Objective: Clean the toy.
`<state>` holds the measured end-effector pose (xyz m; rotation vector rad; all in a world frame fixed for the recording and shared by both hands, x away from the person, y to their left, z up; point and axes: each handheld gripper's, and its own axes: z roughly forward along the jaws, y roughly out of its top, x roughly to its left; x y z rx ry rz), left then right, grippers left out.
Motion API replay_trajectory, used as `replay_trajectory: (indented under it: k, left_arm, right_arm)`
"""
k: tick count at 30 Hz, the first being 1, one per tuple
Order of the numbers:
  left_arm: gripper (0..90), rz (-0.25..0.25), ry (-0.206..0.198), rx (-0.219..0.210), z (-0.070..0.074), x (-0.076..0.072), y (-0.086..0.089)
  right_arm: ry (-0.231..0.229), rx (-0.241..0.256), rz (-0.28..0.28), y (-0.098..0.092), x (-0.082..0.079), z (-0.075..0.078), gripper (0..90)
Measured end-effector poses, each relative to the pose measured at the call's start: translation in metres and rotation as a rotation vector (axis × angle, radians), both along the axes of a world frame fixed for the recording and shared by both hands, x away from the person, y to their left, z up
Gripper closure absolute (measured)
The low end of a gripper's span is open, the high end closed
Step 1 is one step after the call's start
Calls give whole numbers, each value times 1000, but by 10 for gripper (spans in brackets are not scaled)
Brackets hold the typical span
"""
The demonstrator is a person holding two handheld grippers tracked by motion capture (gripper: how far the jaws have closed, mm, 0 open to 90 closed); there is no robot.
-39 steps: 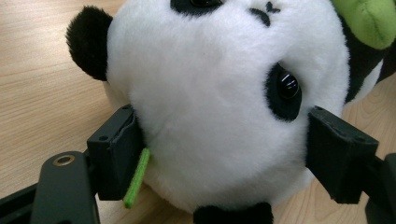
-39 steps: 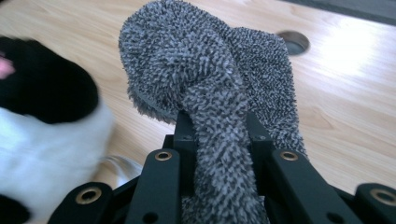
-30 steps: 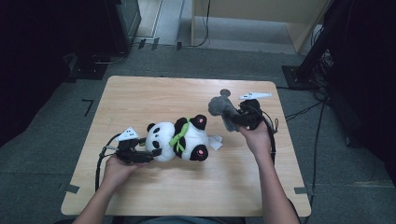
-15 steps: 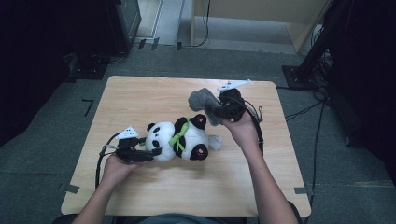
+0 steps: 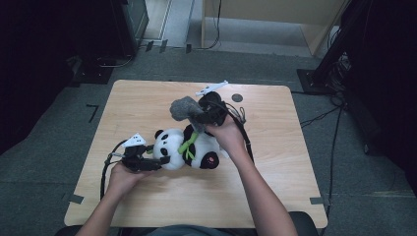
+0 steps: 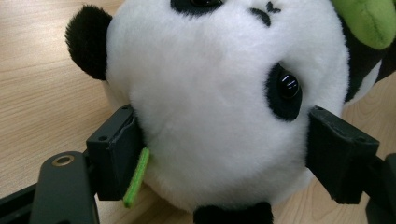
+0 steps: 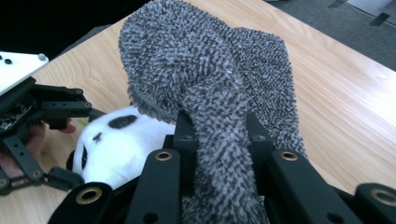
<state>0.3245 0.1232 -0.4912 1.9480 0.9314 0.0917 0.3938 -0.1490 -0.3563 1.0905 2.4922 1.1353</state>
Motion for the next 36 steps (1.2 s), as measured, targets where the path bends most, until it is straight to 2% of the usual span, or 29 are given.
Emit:
replay_trajectory:
  k: [6,12,13,17,20,23,24,25,27,30,36]
  left_arm:
    - [215,7,7,-8,0,1,0]
    - [234,1,4,-3,1,1,1]
    - [237,3,8,-3,1,1,0]
    - [246,3,15,1,2,2,0]
    - [250,4,14,5,3,2,0]
    - [255,11,16,8,3,1,-1]
    - [260,11,16,8,3,1,-1]
    - [270,18,31,20,3,1,-1]
    - [300,28,46,19,3,2,-1]
    - [324,29,43,19,3,3,-2]
    - [338,44,53,13,3,3,-3]
  right_arm:
    - [1,-6,35,28,5,-4,741]
    - [-7,-17,77,45,8,-8,746]
    - [-12,-28,100,54,10,-11,745]
    - [46,-6,110,66,18,-21,735]
    - [88,-8,121,78,21,-30,732]
    - [114,-56,142,94,19,-42,732]
    - [114,-56,142,94,19,-42,732]
    - [130,-109,157,102,16,-50,734]
    - [107,-140,160,105,14,-53,738]
    - [100,-162,148,101,13,-54,743]
    - [90,-190,98,85,20,-57,744]
